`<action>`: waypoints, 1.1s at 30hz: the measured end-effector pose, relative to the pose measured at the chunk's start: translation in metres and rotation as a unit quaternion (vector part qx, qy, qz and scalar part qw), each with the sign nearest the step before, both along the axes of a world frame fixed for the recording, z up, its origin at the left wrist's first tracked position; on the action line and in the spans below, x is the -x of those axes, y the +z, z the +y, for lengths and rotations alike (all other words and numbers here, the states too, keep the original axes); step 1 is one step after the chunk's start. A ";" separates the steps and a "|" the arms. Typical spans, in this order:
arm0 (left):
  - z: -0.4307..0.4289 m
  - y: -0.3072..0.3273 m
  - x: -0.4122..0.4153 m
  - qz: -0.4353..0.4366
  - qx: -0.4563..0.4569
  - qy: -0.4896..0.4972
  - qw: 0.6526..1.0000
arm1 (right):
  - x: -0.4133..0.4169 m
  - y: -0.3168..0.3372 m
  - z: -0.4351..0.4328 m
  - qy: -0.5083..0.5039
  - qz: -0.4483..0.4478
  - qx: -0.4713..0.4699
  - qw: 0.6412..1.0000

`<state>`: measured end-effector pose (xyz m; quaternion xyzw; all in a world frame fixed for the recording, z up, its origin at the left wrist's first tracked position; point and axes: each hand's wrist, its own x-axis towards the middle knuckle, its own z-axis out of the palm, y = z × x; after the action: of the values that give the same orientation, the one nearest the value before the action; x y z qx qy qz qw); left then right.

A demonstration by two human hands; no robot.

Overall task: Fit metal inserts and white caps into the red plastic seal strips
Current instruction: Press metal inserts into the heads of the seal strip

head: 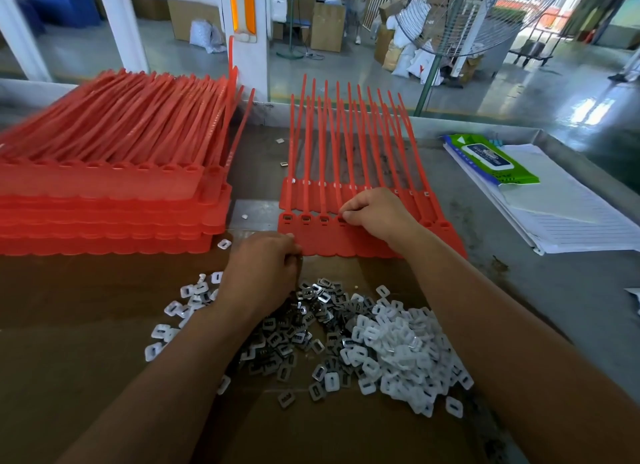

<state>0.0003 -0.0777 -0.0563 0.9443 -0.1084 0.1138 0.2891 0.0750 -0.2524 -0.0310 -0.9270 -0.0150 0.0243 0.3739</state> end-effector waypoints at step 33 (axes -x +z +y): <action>0.000 -0.003 -0.002 0.006 -0.002 0.006 1.000 | 0.079 0.010 -0.003 0.177 0.006 0.012 0.984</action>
<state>0.0028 -0.0773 -0.0597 0.9461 -0.1016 0.1095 0.2874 -0.0041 -0.2553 -0.0211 -0.9139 -0.1763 0.0957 0.3530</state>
